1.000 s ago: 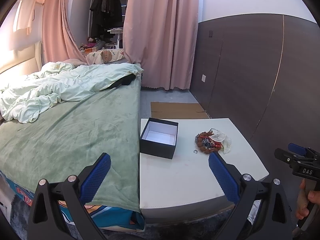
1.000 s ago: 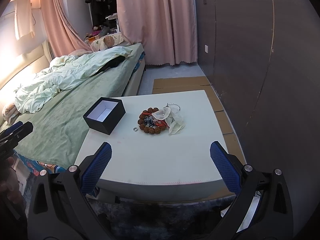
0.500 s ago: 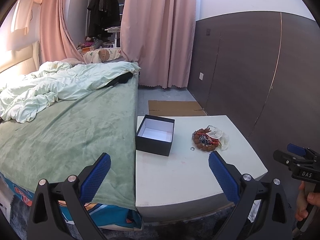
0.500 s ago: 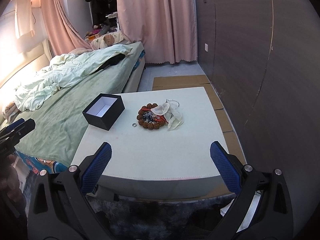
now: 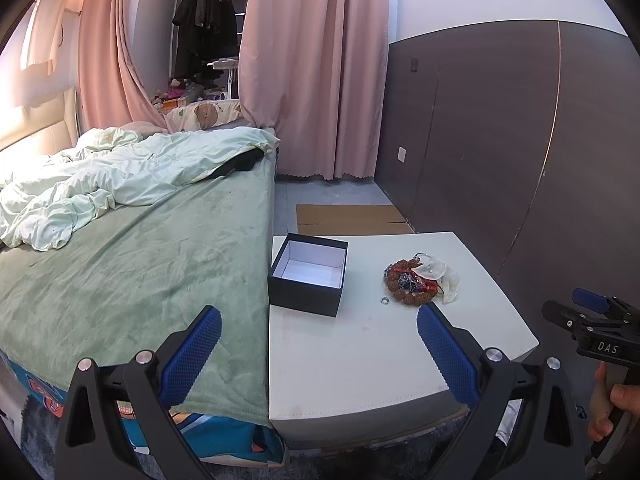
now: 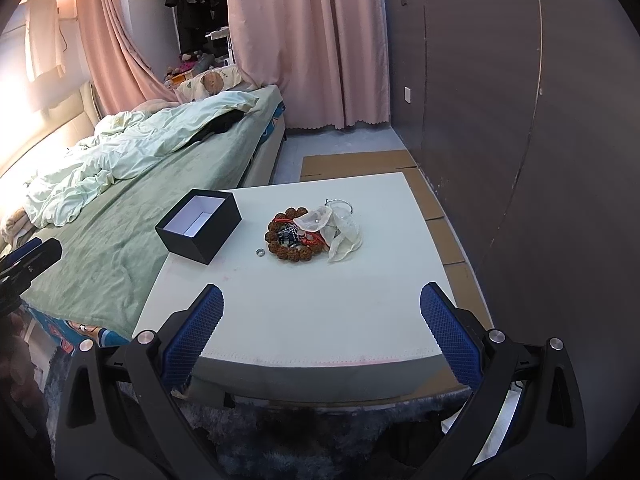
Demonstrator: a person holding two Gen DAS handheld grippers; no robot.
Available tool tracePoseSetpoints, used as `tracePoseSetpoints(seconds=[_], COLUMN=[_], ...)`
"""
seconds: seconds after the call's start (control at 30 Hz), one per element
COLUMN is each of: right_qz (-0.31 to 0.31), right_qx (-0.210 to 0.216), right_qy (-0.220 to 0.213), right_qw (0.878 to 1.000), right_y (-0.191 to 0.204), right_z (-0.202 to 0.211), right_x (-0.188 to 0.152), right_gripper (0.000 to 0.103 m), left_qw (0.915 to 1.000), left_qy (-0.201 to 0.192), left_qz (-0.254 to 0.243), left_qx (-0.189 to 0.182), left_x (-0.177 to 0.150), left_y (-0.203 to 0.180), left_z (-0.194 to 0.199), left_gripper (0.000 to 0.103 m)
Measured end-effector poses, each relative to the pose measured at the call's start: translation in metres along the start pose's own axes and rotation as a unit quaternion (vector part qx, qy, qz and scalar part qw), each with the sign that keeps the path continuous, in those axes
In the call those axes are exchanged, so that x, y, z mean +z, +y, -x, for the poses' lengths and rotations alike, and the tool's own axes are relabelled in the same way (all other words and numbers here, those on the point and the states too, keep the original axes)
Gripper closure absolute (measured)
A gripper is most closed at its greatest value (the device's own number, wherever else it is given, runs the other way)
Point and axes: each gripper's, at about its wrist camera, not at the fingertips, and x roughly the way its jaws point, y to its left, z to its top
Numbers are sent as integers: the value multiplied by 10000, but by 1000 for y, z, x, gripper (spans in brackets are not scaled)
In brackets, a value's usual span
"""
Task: Organize jewelry
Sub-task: 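Move both tools toward the jewelry pile beside the black box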
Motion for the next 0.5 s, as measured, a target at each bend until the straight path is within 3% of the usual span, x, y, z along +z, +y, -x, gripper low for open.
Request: tracePoseSetpoints(seconds=[0.5], right_qz=[-137], right_qx=[-177], right_qy=[-204], right_qw=[9995], right_y=[2], right_z=[4], right_x=[-5], right_gripper=[5], left_qw=[9997], left_qy=[20], left_qz=[-76], left_qx=[-231], left_x=[-9], left_y=[3], left_z=[-9], left_gripper=[8])
